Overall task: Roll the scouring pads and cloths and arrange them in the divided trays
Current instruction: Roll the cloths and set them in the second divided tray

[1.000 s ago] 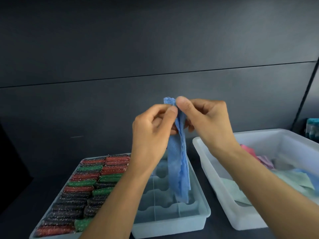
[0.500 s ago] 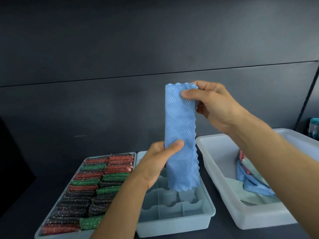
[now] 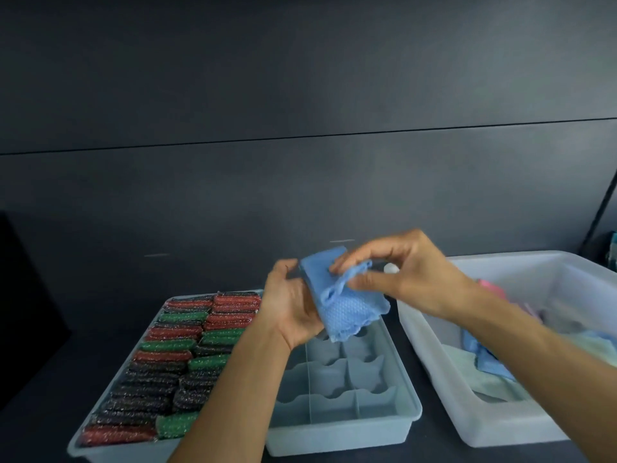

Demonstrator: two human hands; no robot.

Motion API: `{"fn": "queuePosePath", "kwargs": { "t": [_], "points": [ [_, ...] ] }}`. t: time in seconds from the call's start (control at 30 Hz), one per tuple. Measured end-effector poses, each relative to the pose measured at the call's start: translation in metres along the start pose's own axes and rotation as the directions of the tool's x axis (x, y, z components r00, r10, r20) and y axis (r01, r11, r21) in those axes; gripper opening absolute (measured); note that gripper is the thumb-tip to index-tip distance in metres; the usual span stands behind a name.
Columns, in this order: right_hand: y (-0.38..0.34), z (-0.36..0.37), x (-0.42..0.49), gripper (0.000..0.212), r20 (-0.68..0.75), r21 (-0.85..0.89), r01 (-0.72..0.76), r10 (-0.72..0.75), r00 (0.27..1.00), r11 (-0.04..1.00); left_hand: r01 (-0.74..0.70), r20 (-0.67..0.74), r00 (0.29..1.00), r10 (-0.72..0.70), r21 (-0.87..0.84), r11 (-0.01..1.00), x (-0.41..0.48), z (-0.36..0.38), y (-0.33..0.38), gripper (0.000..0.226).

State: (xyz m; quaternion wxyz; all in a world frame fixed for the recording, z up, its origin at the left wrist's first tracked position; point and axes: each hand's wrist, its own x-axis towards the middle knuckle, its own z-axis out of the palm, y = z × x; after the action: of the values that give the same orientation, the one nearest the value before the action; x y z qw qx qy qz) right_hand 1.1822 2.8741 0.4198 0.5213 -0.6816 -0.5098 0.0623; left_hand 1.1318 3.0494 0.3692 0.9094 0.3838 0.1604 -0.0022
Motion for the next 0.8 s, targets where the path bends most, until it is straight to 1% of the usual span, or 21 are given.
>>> {"fn": "queuePosePath", "kwargs": {
  "t": [0.07,0.1,0.2,0.23,0.27,0.3,0.33,0.37,0.4,0.43,0.47,0.5,0.53,0.57,0.6,0.63,0.67,0.7,0.73,0.77,0.8],
  "points": [
    [0.014,0.006,-0.007,0.015,0.021,-0.053,0.007,-0.006,1.000,0.999,0.024,0.023,0.999,-0.024,0.000,1.000,-0.001,0.001,0.003,0.079],
    [0.020,0.008,-0.009,0.016,0.026,-0.080,0.021,-0.019,0.999,0.997,0.013,0.005,1.000,-0.014,0.037,0.999,-0.001,0.003,0.005,0.076],
    [0.031,0.010,-0.012,0.020,0.025,-0.158,0.079,-0.076,0.997,0.984,-0.041,-0.082,0.995,0.051,0.121,0.992,0.005,0.005,0.010,0.049],
    [0.034,0.009,-0.013,0.027,0.029,-0.204,0.105,-0.101,0.994,0.973,-0.049,-0.121,0.991,0.065,0.132,0.990,0.008,0.004,0.011,0.045],
    [0.038,0.008,-0.013,0.040,0.052,-0.309,0.151,-0.142,0.989,0.939,-0.050,-0.146,0.987,0.070,0.136,0.989,0.010,0.003,0.013,0.043],
    [0.043,0.007,-0.012,0.057,0.110,-0.477,0.223,-0.194,0.975,0.850,-0.046,-0.156,0.985,0.068,0.137,0.990,0.010,0.003,0.015,0.041],
    [0.049,0.007,-0.011,0.071,0.194,-0.650,0.297,-0.225,0.955,0.699,-0.044,-0.158,0.985,0.066,0.138,0.989,0.010,0.003,0.016,0.040],
    [0.055,0.006,-0.008,0.081,0.253,-0.765,0.346,-0.240,0.937,0.543,-0.043,-0.160,0.985,0.066,0.141,0.989,0.011,0.002,0.017,0.039],
    [0.059,0.006,-0.005,0.084,0.274,-0.817,0.361,-0.248,0.929,0.449,-0.041,-0.154,0.986,0.062,0.136,0.990,0.012,0.002,0.017,0.038],
    [0.063,0.006,-0.001,0.082,0.259,-0.826,0.359,-0.274,0.926,0.435,-0.037,-0.140,0.988,0.056,0.137,0.990,0.013,0.002,0.015,0.036],
    [0.066,0.008,0.001,0.076,0.220,-0.805,0.358,-0.322,0.921,0.473,-0.032,-0.124,0.991,0.052,0.150,0.988,0.015,0.001,0.013,0.034],
    [0.068,0.010,0.003,0.065,0.157,-0.752,0.360,-0.380,0.911,0.552,-0.031,-0.114,0.992,0.053,0.187,0.982,0.016,0.000,0.011,0.032],
    [0.067,0.014,0.004,0.056,0.059,-0.665,0.339,-0.406,0.912,0.666,-0.037,-0.100,0.993,0.060,0.218,0.975,0.019,-0.002,0.007,0.031],
    [0.062,0.017,0.004,0.047,-0.058,-0.532,0.284,-0.369,0.927,0.797,-0.046,-0.089,0.994,0.068,0.229,0.972,0.019,-0.003,0.003,0.035],
    [0.054,0.019,0.005,0.038,-0.168,-0.345,0.175,-0.244,0.955,0.922,-0.063,-0.080,0.993,0.085,0.250,0.966,0.021,-0.007,0.000,0.041],
    [0.046,0.020,0.006,0.027,-0.226,-0.131,0.047,-0.076,0.971,0.990,-0.085,-0.085,0.990,0.116,0.301,0.950,0.020,-0.009,-0.001,0.050],
    [0.042,0.020,0.007,0.014,-0.244,0.059,-0.066,0.078,0.967,0.996,-0.112,-0.062,0.988,0.144,0.363,0.925,0.021,-0.013,-0.003,0.063],
    [0.040,0.018,0.008,0.003,-0.235,0.199,-0.169,0.214,0.948,0.965,-0.143,0.003,0.988,0.155,0.393,0.908,0.019,-0.016,-0.005,0.080],
    [0.042,0.016,0.009,0.009,-0.221,0.284,-0.244,0.311,0.925,0.927,-0.159,0.088,0.987,0.135,0.391,0.906,0.019,-0.018,-0.007,0.095],
    [0.043,0.014,0.009,0.012,-0.193,0.348,-0.293,0.374,0.907,0.891,-0.179,0.152,0.980,0.127,0.403,0.897,0.014,-0.017,-0.009,0.101],
    [0.044,0.012,0.009,0.014,-0.177,0.398,-0.307,0.400,0.899,0.865,-0.223,0.198,0.969,0.150,0.423,0.878,0.009,-0.015,-0.011,0.096]
  ]
}}
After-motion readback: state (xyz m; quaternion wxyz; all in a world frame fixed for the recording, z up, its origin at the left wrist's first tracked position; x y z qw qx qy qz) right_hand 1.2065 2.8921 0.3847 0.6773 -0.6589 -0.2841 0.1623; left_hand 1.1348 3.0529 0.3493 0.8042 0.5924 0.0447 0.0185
